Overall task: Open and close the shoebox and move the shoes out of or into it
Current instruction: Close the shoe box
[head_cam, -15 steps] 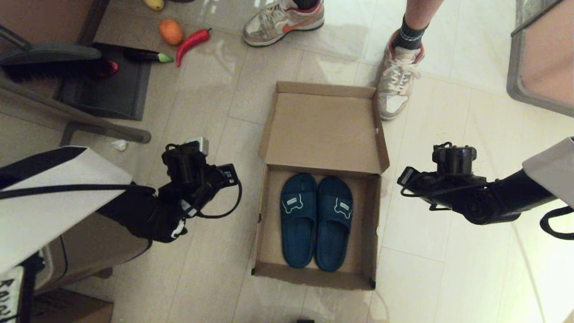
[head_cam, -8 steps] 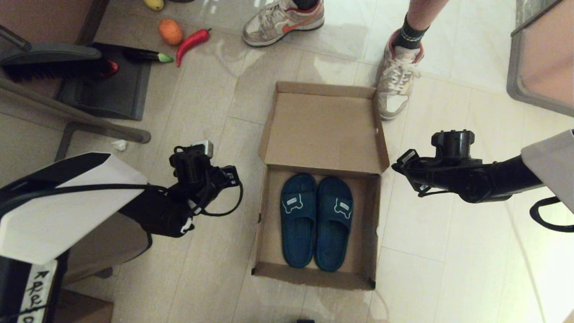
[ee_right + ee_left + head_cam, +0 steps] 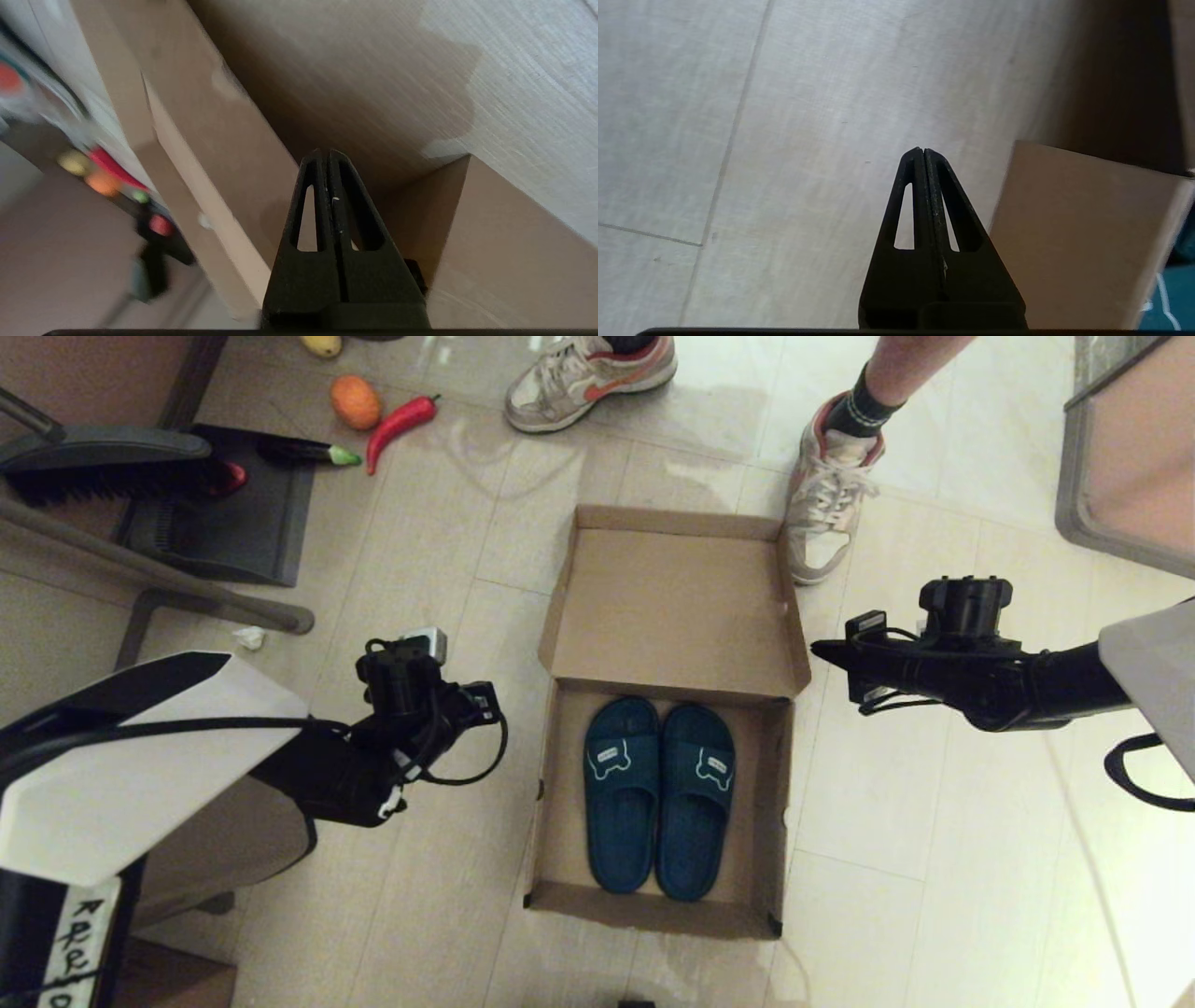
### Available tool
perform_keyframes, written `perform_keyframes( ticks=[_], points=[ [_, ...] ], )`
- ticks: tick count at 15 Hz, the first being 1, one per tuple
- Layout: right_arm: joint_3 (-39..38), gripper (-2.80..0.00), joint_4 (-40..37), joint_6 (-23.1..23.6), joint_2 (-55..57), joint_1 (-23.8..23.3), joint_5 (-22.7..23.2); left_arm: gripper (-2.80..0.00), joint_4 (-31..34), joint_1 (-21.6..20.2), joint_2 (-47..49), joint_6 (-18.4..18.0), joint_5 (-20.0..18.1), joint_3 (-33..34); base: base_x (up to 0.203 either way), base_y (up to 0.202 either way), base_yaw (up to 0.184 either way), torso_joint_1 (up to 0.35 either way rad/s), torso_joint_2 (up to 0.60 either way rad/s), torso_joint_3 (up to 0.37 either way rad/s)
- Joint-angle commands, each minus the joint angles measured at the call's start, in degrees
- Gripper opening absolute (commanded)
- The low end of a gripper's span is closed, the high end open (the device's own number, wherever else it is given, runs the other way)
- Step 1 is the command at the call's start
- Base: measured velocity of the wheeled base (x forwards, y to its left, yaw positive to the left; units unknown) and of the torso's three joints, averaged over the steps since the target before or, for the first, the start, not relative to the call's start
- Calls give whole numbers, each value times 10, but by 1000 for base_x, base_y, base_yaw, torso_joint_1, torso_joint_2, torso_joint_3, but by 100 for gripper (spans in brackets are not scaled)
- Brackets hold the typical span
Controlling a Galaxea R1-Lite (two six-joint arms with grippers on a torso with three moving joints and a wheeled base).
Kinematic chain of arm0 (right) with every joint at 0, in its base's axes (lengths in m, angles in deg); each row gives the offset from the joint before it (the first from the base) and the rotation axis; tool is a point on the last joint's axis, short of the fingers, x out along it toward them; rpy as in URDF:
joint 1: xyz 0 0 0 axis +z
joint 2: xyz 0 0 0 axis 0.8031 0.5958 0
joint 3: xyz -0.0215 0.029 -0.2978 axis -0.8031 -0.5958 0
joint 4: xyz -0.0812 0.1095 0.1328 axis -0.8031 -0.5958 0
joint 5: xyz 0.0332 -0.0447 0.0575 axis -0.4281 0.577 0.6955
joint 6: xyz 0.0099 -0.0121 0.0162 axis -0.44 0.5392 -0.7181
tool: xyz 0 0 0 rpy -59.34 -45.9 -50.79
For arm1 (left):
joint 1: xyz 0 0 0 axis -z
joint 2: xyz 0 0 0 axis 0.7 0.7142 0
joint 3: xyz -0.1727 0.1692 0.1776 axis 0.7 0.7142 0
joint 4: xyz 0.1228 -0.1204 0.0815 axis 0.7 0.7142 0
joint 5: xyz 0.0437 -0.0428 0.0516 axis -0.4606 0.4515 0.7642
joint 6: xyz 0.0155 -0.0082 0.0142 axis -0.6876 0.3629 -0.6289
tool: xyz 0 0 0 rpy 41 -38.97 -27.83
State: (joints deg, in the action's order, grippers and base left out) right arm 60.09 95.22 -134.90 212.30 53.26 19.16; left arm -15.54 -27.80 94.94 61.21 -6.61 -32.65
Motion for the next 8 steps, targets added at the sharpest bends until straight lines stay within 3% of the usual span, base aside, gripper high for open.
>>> perform_keyframes(
  ticks=[1, 6, 8],
  points=[
    [6, -280, 2, -32, 9, 0, 3, -280, -3, 9, 5, 1, 2, -3, 0, 0, 0, 0, 0, 0],
    [61, -280, 3, -97, 55, 0, 14, -280, 13, 15, 5, 1, 0, -13, 0, 0, 0, 0, 0, 0],
    [99, -280, 3, -150, 81, 0, 22, -280, 29, 16, 13, 1, -1, -41, 0, 0, 0, 0, 0, 0]
  ],
)
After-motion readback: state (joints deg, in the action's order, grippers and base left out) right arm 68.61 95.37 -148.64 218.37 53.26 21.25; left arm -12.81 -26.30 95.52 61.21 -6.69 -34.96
